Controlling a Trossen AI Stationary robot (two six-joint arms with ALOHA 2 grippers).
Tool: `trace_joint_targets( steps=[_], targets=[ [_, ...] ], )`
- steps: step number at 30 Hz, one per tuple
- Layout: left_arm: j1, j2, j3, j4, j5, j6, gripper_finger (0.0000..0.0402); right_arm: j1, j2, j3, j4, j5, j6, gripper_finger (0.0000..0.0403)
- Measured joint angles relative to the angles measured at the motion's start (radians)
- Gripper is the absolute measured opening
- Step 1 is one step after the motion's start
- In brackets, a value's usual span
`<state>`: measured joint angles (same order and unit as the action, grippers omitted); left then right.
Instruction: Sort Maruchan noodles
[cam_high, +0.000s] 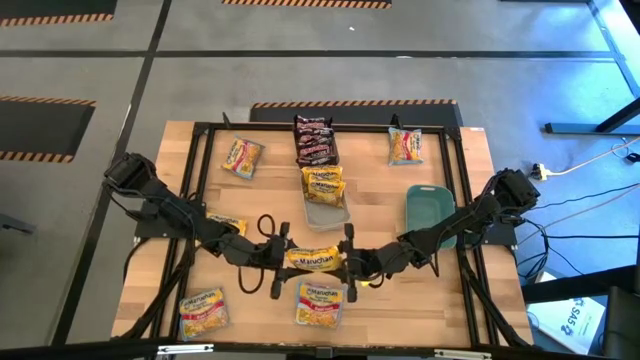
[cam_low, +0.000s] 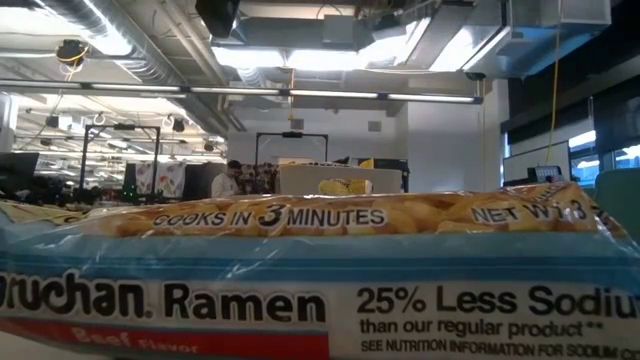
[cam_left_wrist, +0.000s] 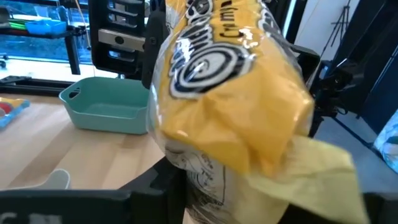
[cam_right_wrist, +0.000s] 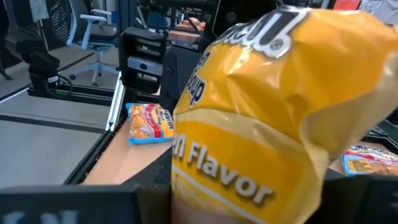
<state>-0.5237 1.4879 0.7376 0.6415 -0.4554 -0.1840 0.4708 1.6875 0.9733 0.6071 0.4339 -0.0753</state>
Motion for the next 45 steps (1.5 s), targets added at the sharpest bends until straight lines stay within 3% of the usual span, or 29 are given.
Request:
trace_joint_targets(
  steps=[6,12,19,26,32,37,45],
  targets=[
    [0.000,0.000,0.000,0.006,-0.017,0.004,0.0145,0.000,0.000,0.000,0.007,0.013,0.114,0.0162],
    [0.000,0.001,0.000,0.002,-0.018,0.032,0.0144,-0.002,-0.004,0.000,-0.014,0.023,0.119,0.0246],
    [-0.007,0.001,0.001,-0.074,-0.036,0.082,0.0143,0.000,-0.096,0.002,-0.210,0.058,0.127,0.0318],
    [-0.005,0.002,0.001,-0.273,-0.073,0.043,0.0143,0.013,-0.180,0.002,-0.467,0.028,0.230,0.0328],
    [0.003,0.002,0.001,-0.400,-0.084,-0.009,0.0142,-0.013,-0.189,0.037,-0.491,-0.007,0.240,0.0328],
    [0.033,0.002,0.001,-0.467,-0.094,-0.074,0.0142,-0.054,-0.136,0.161,-0.581,-0.067,0.202,0.0328],
    [0.063,0.002,0.001,-0.510,-0.057,-0.120,0.0142,-0.150,0.052,0.444,-0.943,-0.151,0.220,0.0328]
  ],
)
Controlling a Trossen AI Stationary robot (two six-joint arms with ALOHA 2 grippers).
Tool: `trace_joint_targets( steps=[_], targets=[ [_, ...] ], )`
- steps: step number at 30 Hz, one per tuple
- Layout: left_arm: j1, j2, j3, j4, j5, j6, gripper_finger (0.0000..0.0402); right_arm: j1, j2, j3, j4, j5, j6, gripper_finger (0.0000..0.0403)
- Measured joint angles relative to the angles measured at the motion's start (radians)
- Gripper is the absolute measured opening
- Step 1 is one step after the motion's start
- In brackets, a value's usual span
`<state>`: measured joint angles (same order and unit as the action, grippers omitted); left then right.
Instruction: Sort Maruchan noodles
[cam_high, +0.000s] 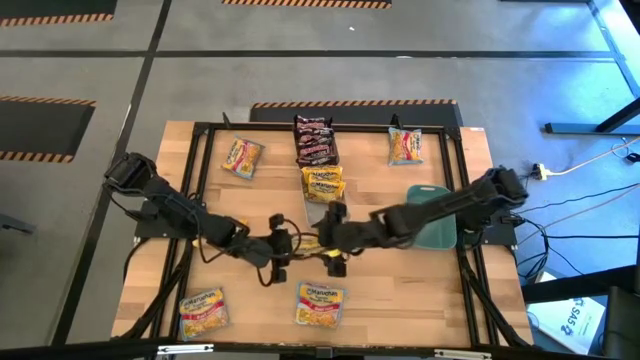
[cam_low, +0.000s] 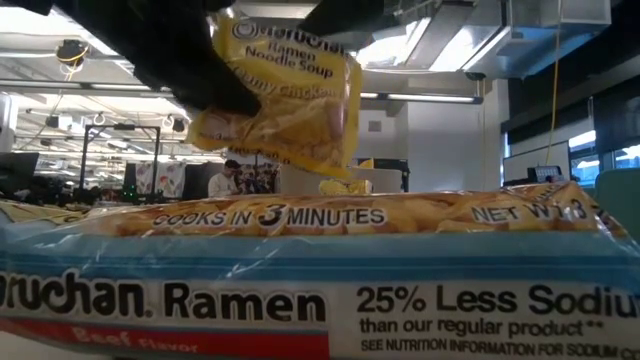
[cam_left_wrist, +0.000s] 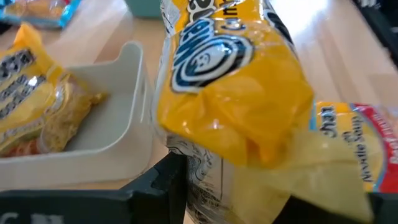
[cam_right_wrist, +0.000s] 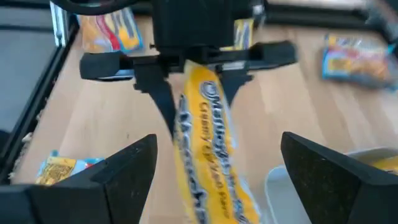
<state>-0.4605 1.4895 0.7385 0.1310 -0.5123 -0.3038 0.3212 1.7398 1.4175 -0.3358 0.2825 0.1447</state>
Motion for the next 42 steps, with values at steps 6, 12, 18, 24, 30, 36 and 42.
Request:
trace_joint_targets(
  steps=[6,12,18,24,30,36,42],
  targets=[
    [0.005,0.000,0.000,-0.047,0.002,-0.034,0.0144,-0.050,0.099,0.101,-0.145,-0.068,0.008,0.0328],
    [0.002,0.000,0.000,-0.045,-0.002,-0.031,0.0145,-0.082,0.158,0.109,-0.129,-0.089,0.006,0.0328],
    [0.002,0.000,0.000,-0.042,-0.024,-0.034,0.0146,-0.080,0.189,0.108,-0.109,-0.126,-0.016,0.0323],
    [0.005,0.000,0.000,-0.030,-0.027,-0.029,0.0147,-0.080,0.198,0.108,-0.105,-0.103,-0.020,0.0252],
    [0.003,0.000,-0.001,-0.023,-0.057,-0.023,0.0165,-0.079,0.209,0.108,-0.098,-0.112,-0.025,0.0139],
    [0.004,0.000,-0.001,-0.023,-0.054,-0.030,0.0203,-0.079,0.212,0.108,-0.102,-0.105,-0.073,0.0096],
    [-0.014,-0.074,0.001,-0.131,-0.055,-0.056,0.0207,-0.078,0.150,0.107,-0.157,-0.095,-0.081,0.0114]
  ],
)
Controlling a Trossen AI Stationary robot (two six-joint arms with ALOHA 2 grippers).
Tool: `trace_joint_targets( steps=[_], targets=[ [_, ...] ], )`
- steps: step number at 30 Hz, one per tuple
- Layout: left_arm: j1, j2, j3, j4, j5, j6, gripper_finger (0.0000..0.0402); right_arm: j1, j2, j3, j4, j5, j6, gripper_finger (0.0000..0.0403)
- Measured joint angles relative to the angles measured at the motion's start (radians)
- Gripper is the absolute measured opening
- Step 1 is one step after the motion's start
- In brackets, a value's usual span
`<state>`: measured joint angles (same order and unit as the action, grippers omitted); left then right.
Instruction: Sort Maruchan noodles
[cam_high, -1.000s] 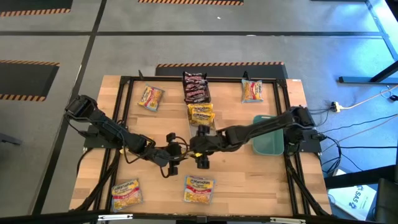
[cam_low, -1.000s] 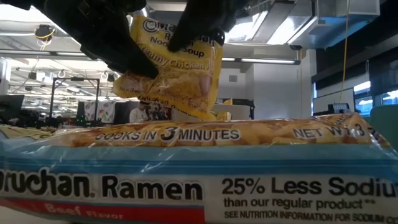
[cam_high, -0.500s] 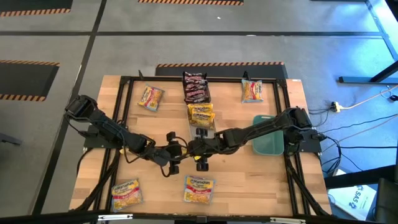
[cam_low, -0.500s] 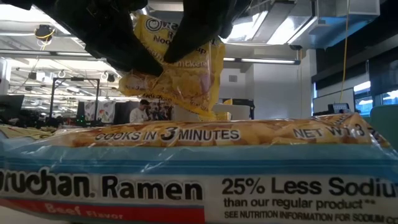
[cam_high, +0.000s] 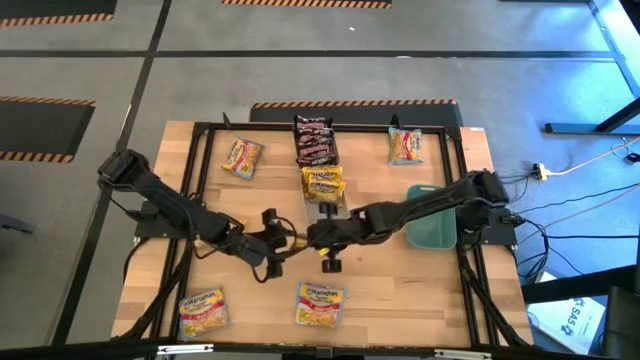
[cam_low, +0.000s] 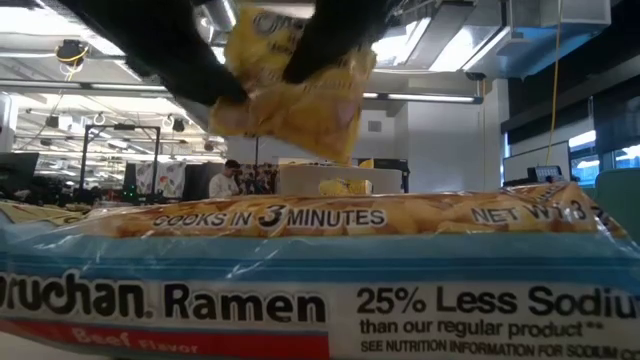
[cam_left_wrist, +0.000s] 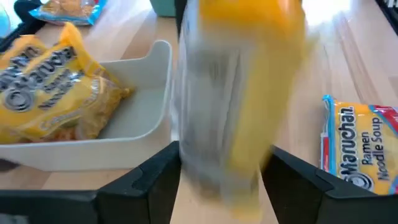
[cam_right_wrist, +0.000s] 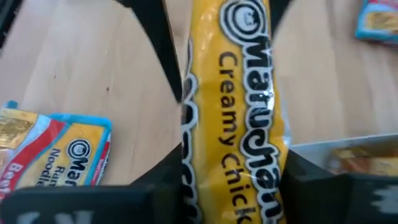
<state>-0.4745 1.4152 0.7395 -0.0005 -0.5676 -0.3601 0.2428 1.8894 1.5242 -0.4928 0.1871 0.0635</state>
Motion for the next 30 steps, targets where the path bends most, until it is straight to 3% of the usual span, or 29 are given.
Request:
trace_joint_targets(
  steps=[5,9,15,30],
  targets=[
    [-0.025,-0.067,-0.001,-0.128,0.007,-0.048,0.0205,-0.006,-0.098,0.000,-0.090,0.021,0.008,0.0114],
    [-0.038,-0.075,-0.001,-0.161,-0.013,-0.068,0.0205,-0.018,-0.151,0.000,-0.153,0.049,-0.032,0.0099],
    [-0.050,-0.066,-0.002,-0.162,-0.015,-0.079,0.0205,-0.088,-0.163,-0.001,-0.220,0.045,-0.088,0.0112],
    [-0.051,-0.066,-0.002,-0.168,-0.018,-0.075,0.0205,-0.304,-0.116,-0.161,-0.038,-0.074,-0.122,0.0110]
  ],
)
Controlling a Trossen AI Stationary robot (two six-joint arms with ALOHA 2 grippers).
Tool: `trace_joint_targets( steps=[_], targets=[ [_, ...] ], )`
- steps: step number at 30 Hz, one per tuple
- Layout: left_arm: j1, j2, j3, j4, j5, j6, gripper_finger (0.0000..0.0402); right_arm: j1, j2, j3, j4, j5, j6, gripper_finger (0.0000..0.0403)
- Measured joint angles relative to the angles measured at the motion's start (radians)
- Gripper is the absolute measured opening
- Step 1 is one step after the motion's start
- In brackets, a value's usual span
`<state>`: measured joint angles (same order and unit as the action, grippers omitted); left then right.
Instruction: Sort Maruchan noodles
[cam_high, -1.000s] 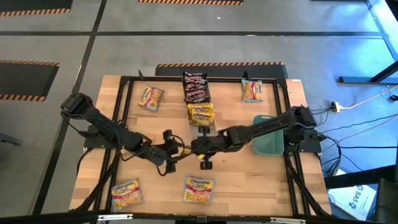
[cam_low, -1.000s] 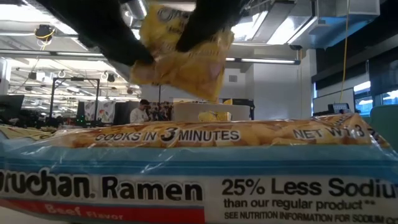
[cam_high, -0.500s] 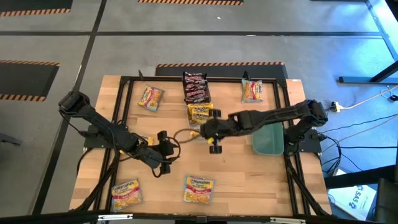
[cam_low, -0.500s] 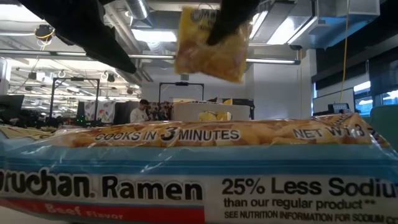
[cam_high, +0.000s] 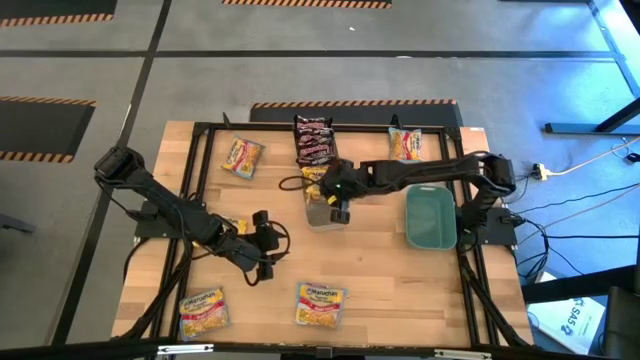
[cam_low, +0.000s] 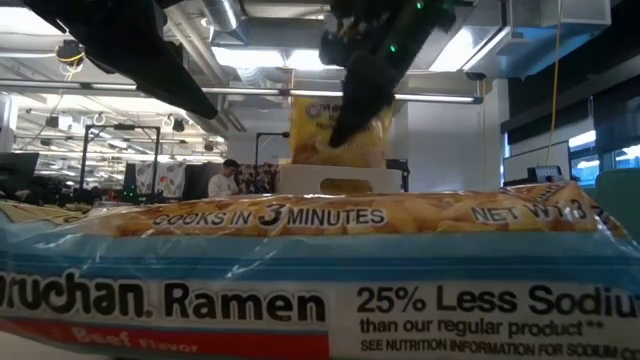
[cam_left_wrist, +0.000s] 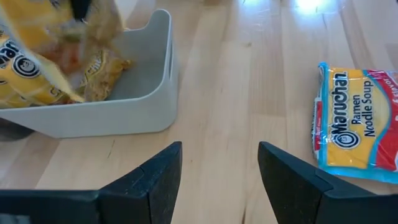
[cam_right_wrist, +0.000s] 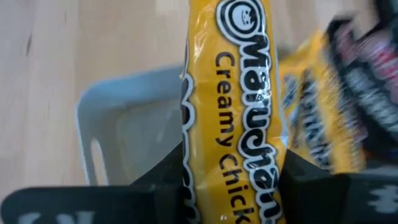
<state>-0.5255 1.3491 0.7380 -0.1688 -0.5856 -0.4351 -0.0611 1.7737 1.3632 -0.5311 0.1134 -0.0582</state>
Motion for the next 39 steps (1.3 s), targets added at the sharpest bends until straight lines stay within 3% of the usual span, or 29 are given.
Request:
trace_joint_targets(
  steps=[12,21,31,39],
  targets=[
    [0.002,0.000,0.000,0.003,-0.008,0.000,0.0205,-0.012,0.059,-0.081,0.132,-0.114,0.001,0.0110],
    [0.002,0.000,0.000,0.009,-0.009,0.000,0.0205,-0.011,0.114,-0.083,0.163,-0.033,0.001,0.0116],
    [0.002,0.000,0.000,0.004,-0.002,0.000,0.0204,-0.012,0.124,-0.068,0.171,0.035,0.001,0.0231],
    [0.007,0.000,0.000,0.004,-0.007,0.023,0.0204,-0.011,0.122,0.015,0.136,0.036,-0.025,0.0261]
  ],
)
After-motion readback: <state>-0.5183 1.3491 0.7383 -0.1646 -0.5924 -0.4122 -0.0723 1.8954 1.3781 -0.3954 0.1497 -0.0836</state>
